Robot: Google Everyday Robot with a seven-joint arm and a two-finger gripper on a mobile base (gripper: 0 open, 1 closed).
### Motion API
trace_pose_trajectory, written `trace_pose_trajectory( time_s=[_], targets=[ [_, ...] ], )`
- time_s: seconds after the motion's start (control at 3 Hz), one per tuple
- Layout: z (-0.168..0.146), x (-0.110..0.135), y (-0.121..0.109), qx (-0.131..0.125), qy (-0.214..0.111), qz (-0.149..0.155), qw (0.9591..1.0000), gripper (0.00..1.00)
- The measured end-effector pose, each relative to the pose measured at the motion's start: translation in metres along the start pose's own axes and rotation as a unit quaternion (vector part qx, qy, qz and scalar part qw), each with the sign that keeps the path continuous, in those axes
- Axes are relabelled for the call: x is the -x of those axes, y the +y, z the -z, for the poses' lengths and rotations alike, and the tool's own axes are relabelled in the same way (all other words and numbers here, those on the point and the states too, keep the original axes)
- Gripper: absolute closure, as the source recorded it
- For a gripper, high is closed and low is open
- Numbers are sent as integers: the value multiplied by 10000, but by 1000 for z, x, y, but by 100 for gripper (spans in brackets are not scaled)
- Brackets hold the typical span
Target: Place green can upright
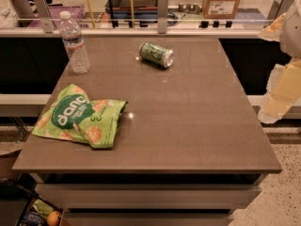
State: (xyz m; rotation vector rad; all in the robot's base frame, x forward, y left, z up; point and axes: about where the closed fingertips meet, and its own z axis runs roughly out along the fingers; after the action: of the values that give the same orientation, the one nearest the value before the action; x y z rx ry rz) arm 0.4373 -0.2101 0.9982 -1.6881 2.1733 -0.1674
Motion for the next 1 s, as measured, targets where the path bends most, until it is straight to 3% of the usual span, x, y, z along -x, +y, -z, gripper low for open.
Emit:
trace_pose_trajectory(
  time_s=[0.67,1.0],
  targets=[
    [3,1,-6,-34,-12,-75,10000,0],
    [6,3,-18,-40,-77,-287,9996,0]
  ],
)
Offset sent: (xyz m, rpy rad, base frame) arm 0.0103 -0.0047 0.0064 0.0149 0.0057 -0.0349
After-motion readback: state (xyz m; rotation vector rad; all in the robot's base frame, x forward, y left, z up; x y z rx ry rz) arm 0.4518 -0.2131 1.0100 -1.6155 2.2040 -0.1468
